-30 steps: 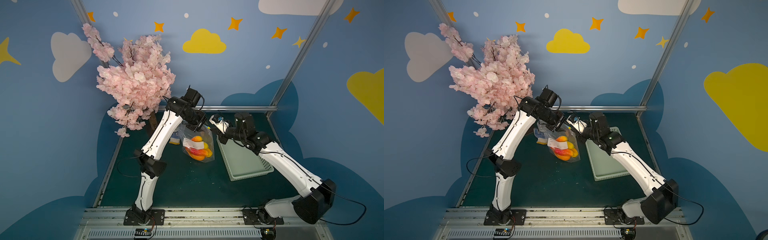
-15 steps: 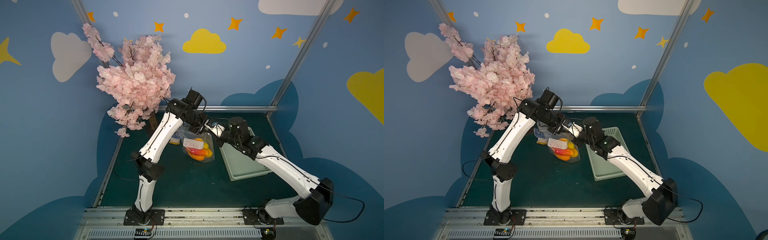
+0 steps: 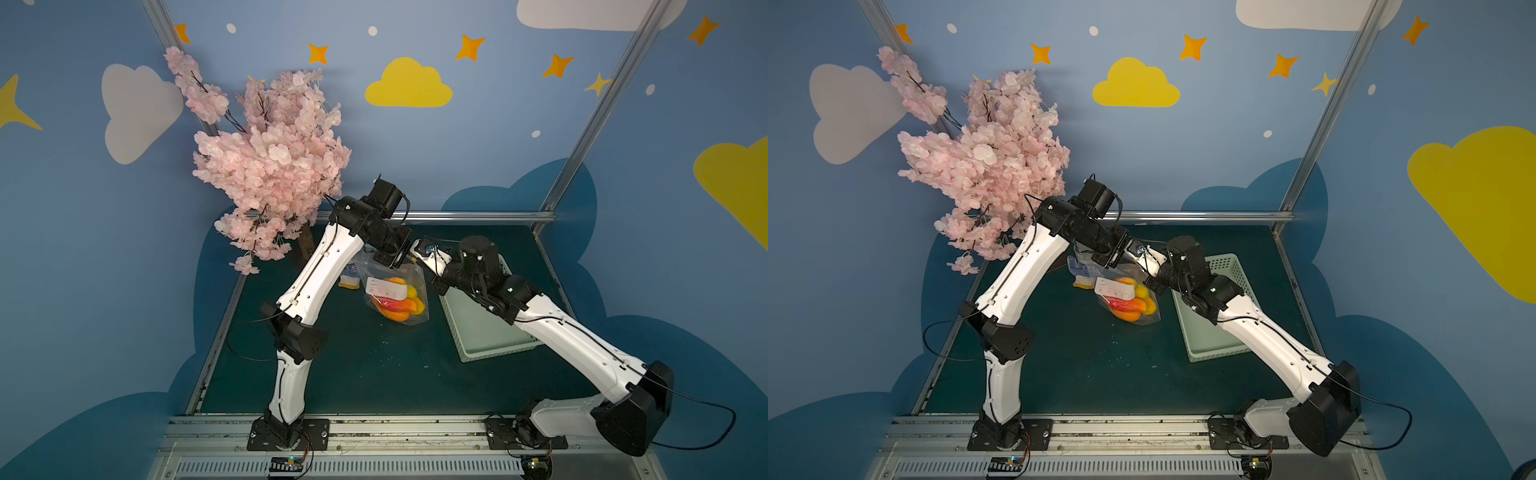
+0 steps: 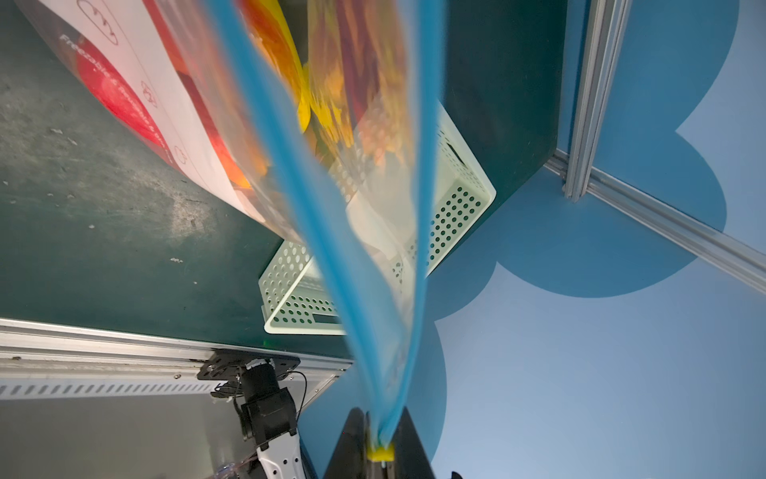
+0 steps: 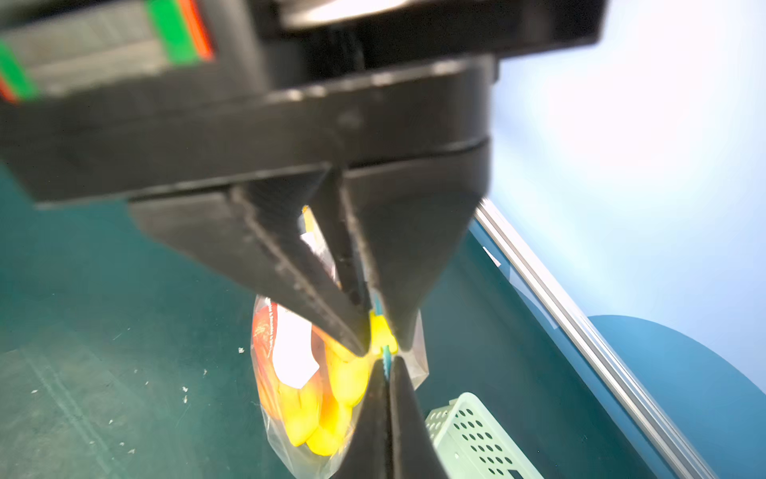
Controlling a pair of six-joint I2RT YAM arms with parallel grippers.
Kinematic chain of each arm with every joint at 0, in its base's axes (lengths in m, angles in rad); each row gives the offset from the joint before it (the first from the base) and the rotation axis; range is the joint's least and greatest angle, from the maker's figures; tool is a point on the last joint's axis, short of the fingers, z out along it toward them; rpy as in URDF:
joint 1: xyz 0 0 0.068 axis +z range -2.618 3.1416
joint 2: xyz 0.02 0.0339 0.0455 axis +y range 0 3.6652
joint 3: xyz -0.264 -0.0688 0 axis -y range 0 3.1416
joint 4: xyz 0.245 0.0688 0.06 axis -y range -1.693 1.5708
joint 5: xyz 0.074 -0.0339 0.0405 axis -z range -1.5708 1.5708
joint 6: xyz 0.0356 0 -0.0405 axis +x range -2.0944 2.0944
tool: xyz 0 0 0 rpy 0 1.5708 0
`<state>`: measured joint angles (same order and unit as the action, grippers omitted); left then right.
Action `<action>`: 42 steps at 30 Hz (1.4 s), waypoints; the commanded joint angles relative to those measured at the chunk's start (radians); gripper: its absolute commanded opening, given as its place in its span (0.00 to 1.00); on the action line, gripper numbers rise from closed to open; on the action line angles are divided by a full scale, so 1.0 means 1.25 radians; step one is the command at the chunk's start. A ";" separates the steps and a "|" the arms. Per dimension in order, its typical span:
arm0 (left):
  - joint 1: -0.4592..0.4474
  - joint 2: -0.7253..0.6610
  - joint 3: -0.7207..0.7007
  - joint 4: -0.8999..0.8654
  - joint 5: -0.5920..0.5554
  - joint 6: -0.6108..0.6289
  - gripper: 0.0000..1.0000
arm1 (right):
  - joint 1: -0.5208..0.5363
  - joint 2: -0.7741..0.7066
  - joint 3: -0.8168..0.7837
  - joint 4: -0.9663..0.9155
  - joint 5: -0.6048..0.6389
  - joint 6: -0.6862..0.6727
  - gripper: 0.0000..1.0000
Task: Place the mango in a zip-top bag and seal the zipper
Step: Zip the zipper on the zipper food storage bag.
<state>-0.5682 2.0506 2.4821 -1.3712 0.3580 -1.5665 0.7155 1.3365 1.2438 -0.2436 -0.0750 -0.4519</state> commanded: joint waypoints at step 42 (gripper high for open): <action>0.034 -0.032 -0.019 -0.046 -0.066 0.057 0.03 | 0.001 -0.060 -0.027 -0.028 -0.038 0.025 0.35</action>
<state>-0.5259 2.0289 2.4699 -1.4197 0.3153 -1.4918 0.7162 1.2514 1.1770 -0.2592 -0.1093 -0.4427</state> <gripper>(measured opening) 0.070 0.292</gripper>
